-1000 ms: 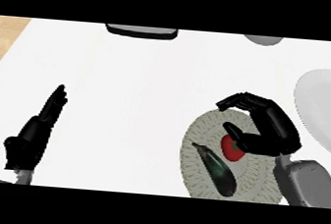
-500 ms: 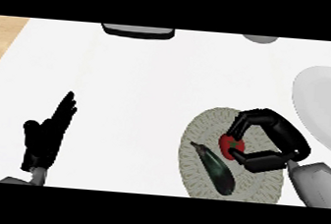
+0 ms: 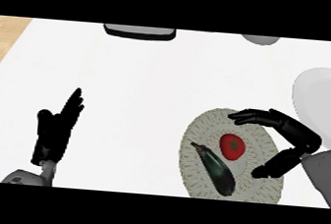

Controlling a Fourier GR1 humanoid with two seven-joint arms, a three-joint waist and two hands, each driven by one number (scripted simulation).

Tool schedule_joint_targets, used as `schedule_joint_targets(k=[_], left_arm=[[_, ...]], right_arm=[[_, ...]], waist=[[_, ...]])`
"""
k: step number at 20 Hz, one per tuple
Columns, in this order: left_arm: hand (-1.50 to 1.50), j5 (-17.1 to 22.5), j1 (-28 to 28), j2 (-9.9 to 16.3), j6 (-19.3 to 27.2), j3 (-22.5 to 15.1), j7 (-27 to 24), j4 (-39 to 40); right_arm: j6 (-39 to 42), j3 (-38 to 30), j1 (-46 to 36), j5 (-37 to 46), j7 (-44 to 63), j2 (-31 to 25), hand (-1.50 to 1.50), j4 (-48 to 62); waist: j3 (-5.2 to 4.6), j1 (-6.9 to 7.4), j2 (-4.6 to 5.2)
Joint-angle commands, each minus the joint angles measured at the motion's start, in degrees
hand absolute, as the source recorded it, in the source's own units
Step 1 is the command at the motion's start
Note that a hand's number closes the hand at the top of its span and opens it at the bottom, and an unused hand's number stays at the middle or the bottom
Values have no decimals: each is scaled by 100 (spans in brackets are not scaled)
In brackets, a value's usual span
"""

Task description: Pick the tomato from the placemat and place it in the plate

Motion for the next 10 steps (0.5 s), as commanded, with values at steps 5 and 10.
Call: schedule_joint_targets(k=[5,10], left_arm=[[0,-52,-95,51,-69,213,43,214],[0,-324,104,-226,193,-52,63,24]], right_arm=[[-500,560,-905,1595,-609,-290,-150,297],[-49,1074,-1269,2190,8,-565,-150,123]], waist=[[-21,-79,-46],[-25,-97,-68]])
